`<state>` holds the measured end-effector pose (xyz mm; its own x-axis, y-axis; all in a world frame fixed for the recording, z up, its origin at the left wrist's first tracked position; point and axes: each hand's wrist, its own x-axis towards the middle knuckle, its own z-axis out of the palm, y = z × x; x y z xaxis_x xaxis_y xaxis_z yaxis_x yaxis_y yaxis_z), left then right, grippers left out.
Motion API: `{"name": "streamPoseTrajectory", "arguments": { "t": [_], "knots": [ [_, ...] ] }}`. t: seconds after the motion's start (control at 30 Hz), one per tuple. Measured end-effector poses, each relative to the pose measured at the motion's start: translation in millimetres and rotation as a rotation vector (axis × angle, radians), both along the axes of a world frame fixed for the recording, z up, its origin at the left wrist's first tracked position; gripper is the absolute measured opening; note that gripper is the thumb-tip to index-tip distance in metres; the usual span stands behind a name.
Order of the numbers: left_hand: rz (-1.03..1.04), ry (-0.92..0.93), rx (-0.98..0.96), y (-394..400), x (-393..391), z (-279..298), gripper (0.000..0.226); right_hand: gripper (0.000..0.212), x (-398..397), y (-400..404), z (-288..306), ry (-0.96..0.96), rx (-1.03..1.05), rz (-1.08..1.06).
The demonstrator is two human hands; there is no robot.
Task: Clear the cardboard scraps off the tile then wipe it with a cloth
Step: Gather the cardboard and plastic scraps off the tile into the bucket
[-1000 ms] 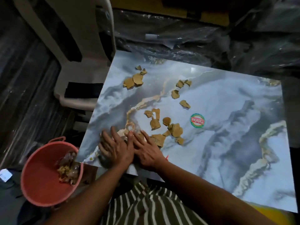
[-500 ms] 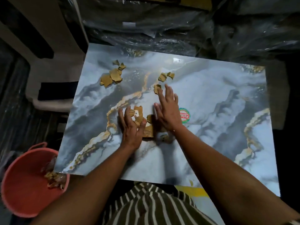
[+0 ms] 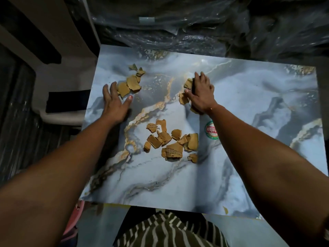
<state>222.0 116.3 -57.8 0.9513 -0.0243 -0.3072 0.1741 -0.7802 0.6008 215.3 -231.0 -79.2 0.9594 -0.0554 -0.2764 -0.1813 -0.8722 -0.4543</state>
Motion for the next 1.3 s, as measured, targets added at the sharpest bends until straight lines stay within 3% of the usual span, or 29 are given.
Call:
{"name": "streamPoseTrajectory", "arguments": {
  "t": [0.1,0.23,0.47,0.6,0.67,0.8,1.0,1.13,1.23,1.3],
  "knots": [
    [-0.134,0.008,0.031,0.5,34.6,-7.8,0.087,0.079,-7.1,8.0,-1.6,-0.054,0.001,0.152],
    [-0.129,-0.002,-0.018,-4.7,78.9,-8.9,0.088,0.071,-25.0,16.2,-1.2,-0.079,0.020,0.335],
    [-0.483,-0.118,0.135,-15.9,132.2,-12.5,0.075,0.058,-77.7,28.0,4.7,-0.063,0.163,0.487],
    [-0.675,-0.126,0.173,-38.5,113.1,-12.1,0.078,0.055,-106.1,32.9,22.6,-0.012,0.432,0.344],
    [-0.721,-0.123,0.136,-50.4,85.8,-12.1,0.074,0.056,-121.6,29.8,27.2,-0.074,0.536,0.186],
    [-0.772,-0.099,0.036,-68.5,19.6,-17.4,0.069,0.059,-143.2,20.1,15.6,-0.176,0.523,-0.102],
    [-0.744,-0.013,-0.152,-88.1,-67.1,-13.2,0.068,0.065,-145.7,52.1,-0.4,-0.138,0.354,0.041],
    [-0.615,0.121,-0.293,-82.8,-93.4,-4.7,0.073,0.064,-154.6,76.9,8.8,-0.125,0.437,0.041],
    [-0.547,0.068,-0.296,-61.1,-93.9,13.3,0.076,0.059,-163.6,71.1,27.8,-0.049,0.609,-0.079],
    [-0.536,0.004,-0.194,-36.2,-88.7,25.8,0.091,0.057,-170.6,57.4,42.6,-0.081,0.672,-0.154]
  ]
}}
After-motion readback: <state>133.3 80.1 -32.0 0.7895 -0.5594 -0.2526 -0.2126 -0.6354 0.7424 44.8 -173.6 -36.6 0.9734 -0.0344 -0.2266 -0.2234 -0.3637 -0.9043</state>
